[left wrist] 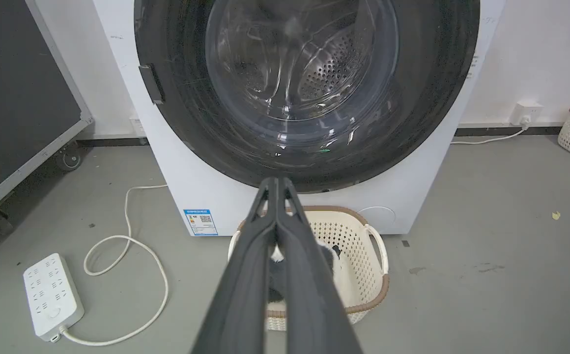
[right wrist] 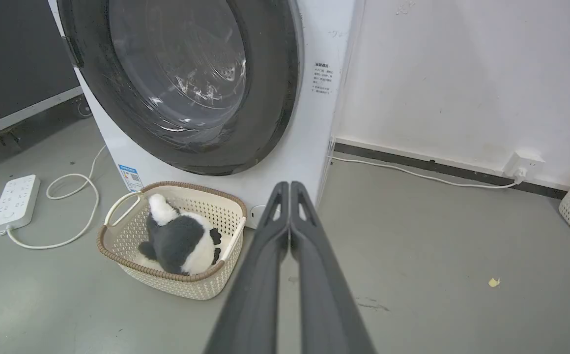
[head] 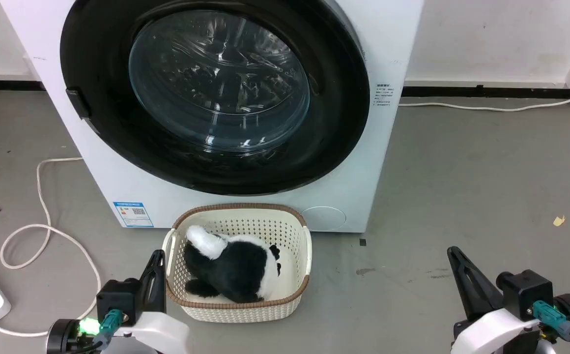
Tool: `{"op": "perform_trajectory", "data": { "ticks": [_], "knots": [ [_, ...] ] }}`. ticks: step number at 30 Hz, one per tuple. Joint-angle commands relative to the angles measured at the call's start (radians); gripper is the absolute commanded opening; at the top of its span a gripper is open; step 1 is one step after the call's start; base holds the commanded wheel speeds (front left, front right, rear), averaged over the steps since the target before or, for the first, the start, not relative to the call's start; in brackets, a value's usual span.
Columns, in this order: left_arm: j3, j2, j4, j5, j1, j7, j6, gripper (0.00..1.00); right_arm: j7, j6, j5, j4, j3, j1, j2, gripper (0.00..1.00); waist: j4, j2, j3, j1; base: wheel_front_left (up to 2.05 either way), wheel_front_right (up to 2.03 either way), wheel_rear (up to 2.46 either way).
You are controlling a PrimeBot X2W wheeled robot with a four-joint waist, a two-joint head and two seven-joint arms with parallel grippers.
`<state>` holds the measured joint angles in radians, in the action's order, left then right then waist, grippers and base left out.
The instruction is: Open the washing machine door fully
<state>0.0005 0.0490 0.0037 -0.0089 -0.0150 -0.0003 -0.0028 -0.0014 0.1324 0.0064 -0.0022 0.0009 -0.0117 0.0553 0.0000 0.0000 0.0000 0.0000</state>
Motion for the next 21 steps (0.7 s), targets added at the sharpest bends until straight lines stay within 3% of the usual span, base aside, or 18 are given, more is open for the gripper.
{"op": "perform_trajectory", "data": {
  "ticks": [1, 21],
  "knots": [
    [0.000, 0.001, -0.004, 0.009, 0.015, 0.000, 0.003, 0.00, 0.001, -0.002, -0.006, 0.002, -0.001, 0.012, -0.005, 0.00, 0.000, 0.0000, 0.000, 0.0000, 0.00, 0.00, 0.00],
    [0.000, 0.001, -0.004, 0.009, 0.015, 0.000, 0.003, 0.00, 0.001, -0.002, -0.006, 0.002, -0.001, 0.012, -0.005, 0.00, 0.000, 0.0000, 0.000, 0.0000, 0.00, 0.00, 0.00]
  ]
}}
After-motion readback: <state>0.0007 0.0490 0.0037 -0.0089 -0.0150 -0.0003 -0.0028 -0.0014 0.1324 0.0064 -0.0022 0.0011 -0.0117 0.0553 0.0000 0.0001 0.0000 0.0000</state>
